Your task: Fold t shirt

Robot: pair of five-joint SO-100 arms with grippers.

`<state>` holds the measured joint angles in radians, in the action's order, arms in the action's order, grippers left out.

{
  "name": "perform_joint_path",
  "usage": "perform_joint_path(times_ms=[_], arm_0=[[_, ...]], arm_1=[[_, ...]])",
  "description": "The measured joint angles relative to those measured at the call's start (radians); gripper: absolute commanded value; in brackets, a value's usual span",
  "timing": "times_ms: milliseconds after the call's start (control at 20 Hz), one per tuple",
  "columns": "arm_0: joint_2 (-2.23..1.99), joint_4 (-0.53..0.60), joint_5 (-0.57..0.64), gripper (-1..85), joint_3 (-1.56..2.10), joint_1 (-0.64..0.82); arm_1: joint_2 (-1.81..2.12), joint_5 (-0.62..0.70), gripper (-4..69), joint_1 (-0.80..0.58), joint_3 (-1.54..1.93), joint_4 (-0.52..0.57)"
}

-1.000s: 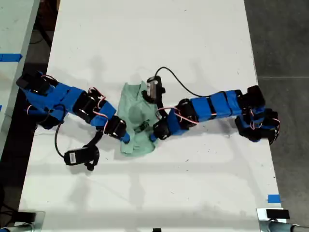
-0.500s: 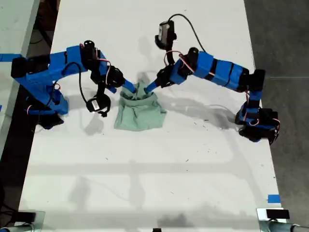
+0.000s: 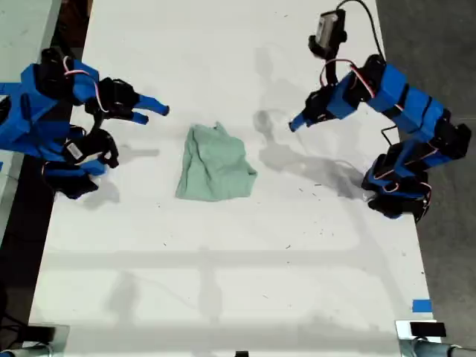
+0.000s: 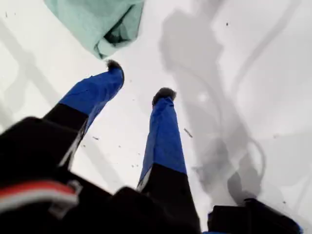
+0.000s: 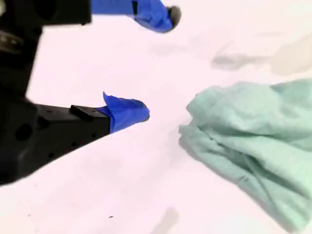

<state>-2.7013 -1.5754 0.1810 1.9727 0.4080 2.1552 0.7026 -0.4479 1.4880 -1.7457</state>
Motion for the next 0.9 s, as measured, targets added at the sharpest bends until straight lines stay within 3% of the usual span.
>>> perform_joint_path(times_ms=[100, 150, 300, 400, 500, 600, 650, 800, 900], arm_0=[[-0.287, 0.135, -0.109, -0.1, 0.187, -0.149], [-0.425, 0.255, -0.146, 0.3, 0.325, -0.241], [-0.825, 0.71, -0.201, 3.5, 0.876, -0.434], [-0.854, 0.85, -0.27, 10.3, 1.19, -0.476], [-0.871, 0.819, -0.311, 11.8, 1.272, -0.505], [-0.873, 0.644, -0.316, 12.4, 1.278, -0.5], [-0.874, 0.597, -0.273, 12.4, 1.278, -0.497], [-0.874, 0.563, 0.057, 11.7, 1.278, -0.523], [-0.874, 0.563, 0.121, 11.5, 1.278, -0.561]], arm_1=[[0.244, -0.16, 10.3, 0.161, 0.253, 0.008], [0.356, -0.245, 10.2, 0.262, 0.397, 0.035], [0.709, -0.448, 3.9, 0.454, 0.879, 0.138], [1.043, -0.492, 2.5, 0.552, 1.169, 0.178], [1.295, -0.503, 1.0, 0.612, 1.353, 0.216], [1.335, -0.46, 1.8, 0.63, 1.502, 0.278], [1.321, -0.367, 1.7, 0.629, 1.532, 0.314], [1.341, 0.035, 1.6, 0.618, 1.549, 0.33], [1.341, 0.037, 1.4, 0.617, 1.549, 0.33]])
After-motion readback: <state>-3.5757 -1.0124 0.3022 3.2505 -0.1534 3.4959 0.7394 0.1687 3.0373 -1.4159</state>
